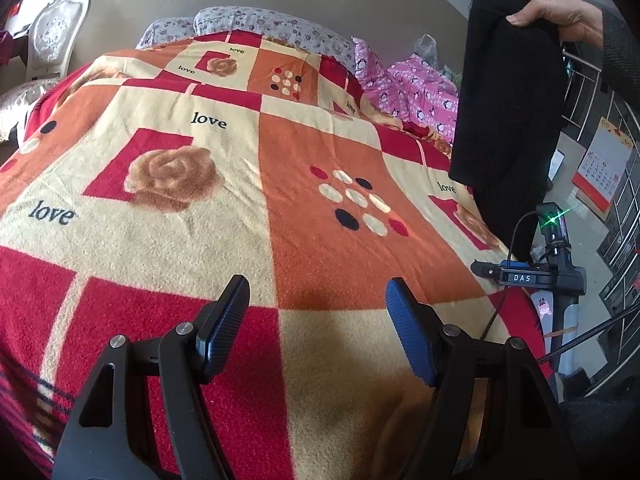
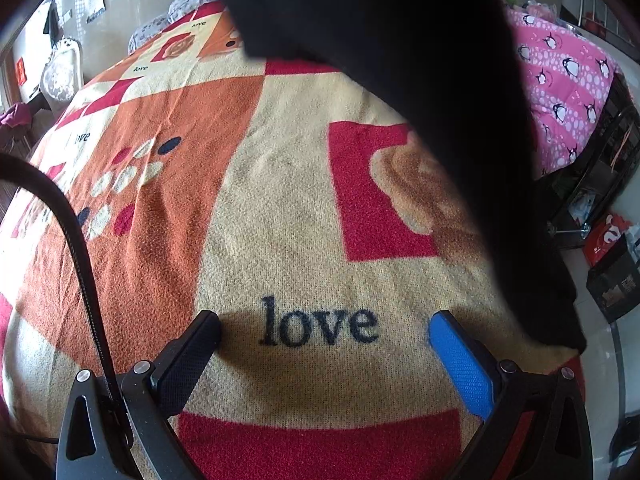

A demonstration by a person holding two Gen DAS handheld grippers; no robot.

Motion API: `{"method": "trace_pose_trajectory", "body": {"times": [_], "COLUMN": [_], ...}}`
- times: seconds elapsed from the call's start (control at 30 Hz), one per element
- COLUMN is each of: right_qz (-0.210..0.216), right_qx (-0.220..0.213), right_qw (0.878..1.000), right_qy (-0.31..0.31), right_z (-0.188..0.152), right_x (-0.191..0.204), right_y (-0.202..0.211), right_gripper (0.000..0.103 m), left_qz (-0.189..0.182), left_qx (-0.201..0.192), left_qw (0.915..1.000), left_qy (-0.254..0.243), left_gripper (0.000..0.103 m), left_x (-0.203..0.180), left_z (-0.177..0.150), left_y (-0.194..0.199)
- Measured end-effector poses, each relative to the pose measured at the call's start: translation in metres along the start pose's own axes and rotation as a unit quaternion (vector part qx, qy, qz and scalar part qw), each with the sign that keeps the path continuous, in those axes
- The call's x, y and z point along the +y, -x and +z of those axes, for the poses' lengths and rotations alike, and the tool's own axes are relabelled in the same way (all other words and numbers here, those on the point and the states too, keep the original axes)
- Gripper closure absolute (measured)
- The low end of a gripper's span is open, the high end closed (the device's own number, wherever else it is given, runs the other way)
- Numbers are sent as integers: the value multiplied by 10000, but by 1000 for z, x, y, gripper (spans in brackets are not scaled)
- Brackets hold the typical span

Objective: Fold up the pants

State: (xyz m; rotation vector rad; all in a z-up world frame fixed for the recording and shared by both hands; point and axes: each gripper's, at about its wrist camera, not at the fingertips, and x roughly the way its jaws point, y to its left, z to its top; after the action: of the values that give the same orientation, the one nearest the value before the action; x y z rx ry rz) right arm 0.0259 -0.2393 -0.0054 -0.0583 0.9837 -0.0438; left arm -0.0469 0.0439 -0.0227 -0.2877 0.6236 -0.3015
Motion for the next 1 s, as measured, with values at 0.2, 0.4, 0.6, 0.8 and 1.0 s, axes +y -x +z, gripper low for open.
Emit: {"method": "trace_pose_trajectory", "body": {"times": [0.2, 0.4, 0.6, 0.8, 1.0], "right_qz": [5, 4, 4, 3, 3], "right_qx": [4, 3, 4, 6, 9], "right_qw": [10000, 10000, 10000, 10000, 10000], "right_qy": [-4, -4, -5, -5, -7], "right_z": [0, 0, 0, 0, 1], "right_x": [1, 1, 0, 0, 0], "right_y": [0, 0, -1, -1, -1], "right_gripper": [0, 0, 0, 0, 0], "left_qz": [-45, -86, -78, -35, 20], "left_qx": [-50, -65, -68, -28, -11], "left_qw": [10000, 9999, 9999, 10000, 9999], "left_qy": [-19, 60, 84, 79, 117], "left_gripper": [32, 32, 32, 32, 32], "left_x": [0, 4, 4, 4, 4], "left_z": [0, -1, 0, 0, 0], "left_y": [2, 5, 5, 3, 3]}}
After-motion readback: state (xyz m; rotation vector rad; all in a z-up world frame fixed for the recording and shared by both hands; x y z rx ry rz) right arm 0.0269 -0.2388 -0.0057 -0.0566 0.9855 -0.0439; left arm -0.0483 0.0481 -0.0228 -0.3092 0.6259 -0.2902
